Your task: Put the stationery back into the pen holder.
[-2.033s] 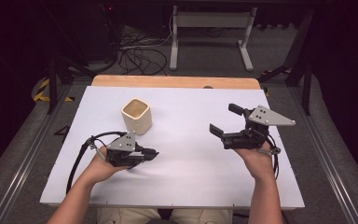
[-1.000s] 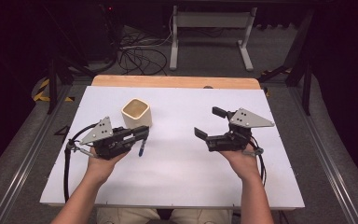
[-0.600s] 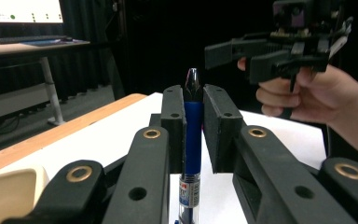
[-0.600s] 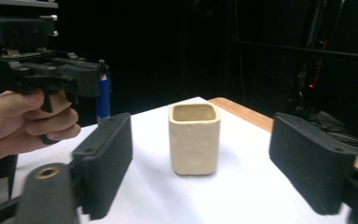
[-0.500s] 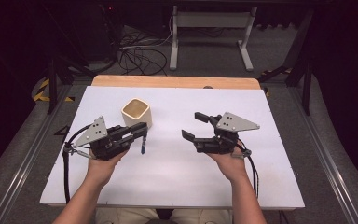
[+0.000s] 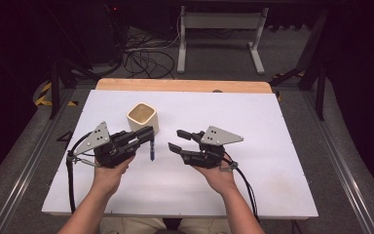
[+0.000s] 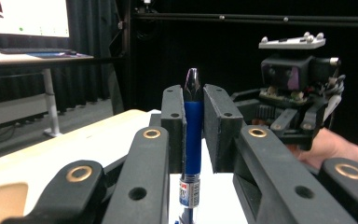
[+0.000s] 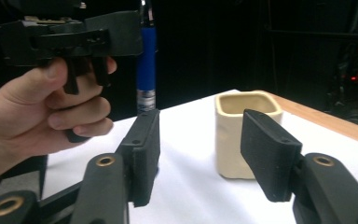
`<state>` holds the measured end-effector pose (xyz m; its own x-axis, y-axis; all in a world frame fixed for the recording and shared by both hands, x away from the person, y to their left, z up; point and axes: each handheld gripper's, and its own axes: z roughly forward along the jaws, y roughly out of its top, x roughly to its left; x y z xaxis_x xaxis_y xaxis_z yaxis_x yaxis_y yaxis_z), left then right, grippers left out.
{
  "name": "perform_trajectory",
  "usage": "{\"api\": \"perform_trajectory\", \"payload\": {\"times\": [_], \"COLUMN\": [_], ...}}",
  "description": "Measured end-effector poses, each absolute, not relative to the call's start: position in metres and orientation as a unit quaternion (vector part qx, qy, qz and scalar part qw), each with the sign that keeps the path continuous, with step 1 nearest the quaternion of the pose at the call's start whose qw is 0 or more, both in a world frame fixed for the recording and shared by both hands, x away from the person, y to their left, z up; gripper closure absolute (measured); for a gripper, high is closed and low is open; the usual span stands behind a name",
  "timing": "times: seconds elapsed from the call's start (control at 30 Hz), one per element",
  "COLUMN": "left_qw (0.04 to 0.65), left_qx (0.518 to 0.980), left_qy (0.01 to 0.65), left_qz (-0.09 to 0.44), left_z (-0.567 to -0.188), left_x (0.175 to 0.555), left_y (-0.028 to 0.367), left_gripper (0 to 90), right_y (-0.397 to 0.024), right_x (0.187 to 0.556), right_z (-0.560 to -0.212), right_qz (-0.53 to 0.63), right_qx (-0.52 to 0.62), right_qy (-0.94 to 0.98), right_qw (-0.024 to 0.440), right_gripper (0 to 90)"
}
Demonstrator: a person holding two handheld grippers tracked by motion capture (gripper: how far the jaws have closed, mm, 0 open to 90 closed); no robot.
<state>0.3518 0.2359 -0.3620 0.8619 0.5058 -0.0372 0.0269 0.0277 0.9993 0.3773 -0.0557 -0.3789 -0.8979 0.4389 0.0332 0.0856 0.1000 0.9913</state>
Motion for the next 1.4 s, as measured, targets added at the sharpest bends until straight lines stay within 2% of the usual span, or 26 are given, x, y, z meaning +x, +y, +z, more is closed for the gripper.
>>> {"api": "perform_trajectory", "payload": {"times": [0.13,0.57,0.93,1.03,1.17,1.4], "left_qw": [0.693,0.703,0.709,0.709,0.712,0.699], "left_qx": [0.670,0.658,0.653,0.654,0.650,0.658], "left_qy": [0.197,0.195,0.193,0.195,0.198,0.203], "left_qz": [0.176,0.184,0.182,0.180,0.178,0.193], "left_z": [-0.362,-0.362,-0.363,-0.364,-0.366,-0.368], "left_x": [0.350,0.345,0.344,0.345,0.346,0.348], "left_y": [0.235,0.230,0.227,0.228,0.228,0.228], "left_gripper": [79.9,79.9,79.9,79.9,79.6,73.9], "right_y": [-0.048,-0.019,-0.013,-0.013,-0.013,-0.011], "right_x": [0.375,0.368,0.367,0.368,0.368,0.367], "right_z": [-0.383,-0.397,-0.402,-0.403,-0.404,-0.406], "right_qz": [0.653,0.656,0.654,0.652,0.651,0.646], "right_qx": [0.175,0.169,0.185,0.190,0.189,0.185], "right_qy": [0.727,0.731,0.728,0.727,0.728,0.732], "right_qw": [0.125,0.089,0.093,0.100,0.102,0.113], "right_gripper": [53.8,59.2,65.5,73.5,75.4,78.1]}}
